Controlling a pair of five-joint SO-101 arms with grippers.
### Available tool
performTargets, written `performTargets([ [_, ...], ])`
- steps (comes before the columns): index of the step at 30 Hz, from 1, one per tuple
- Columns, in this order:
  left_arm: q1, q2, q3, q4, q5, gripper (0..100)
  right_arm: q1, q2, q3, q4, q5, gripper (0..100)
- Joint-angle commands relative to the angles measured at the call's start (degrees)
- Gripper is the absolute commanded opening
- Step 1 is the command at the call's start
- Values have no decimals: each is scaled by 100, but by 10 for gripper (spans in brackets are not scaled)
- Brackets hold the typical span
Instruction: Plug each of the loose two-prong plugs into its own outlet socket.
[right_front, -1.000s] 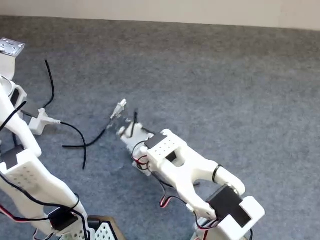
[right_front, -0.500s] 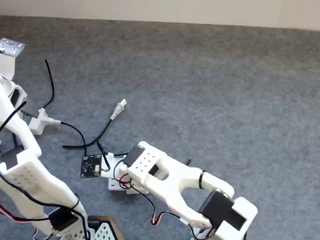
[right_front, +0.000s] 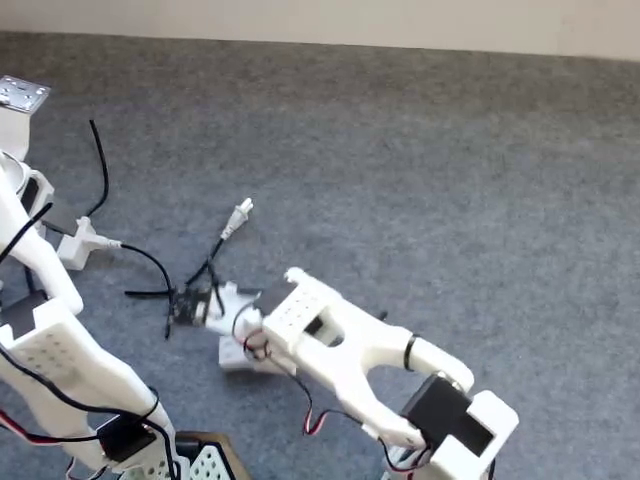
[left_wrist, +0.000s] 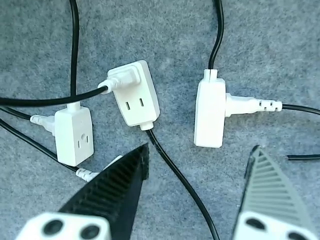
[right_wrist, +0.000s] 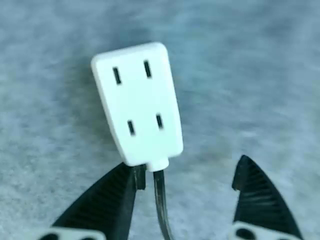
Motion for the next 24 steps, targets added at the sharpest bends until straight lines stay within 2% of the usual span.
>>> performTargets([
  [1,-31,-92,-48,-26,35,312,646,-57,-945,277,-712,283],
  [5,40,-110,-48,-26,44,312,1147,-66,-1701,585,-1081,283],
  [10,84,-110,-48,-26,44,312,1253,-57,-2220,1121,-993,283],
  [14,57,-101,-48,-26,44,312,1262,-57,-1974,1165,-747,283],
  [17,48,-66,-48,-44,44,312,1226,-57,-1666,391,-1143,283],
  [21,40,-66,-31,-62,44,312,1200,-31,-998,-1253,-1969,283],
  [24,-4,-66,-40,-70,35,312,936,-22,-374,-2149,-2295,283],
])
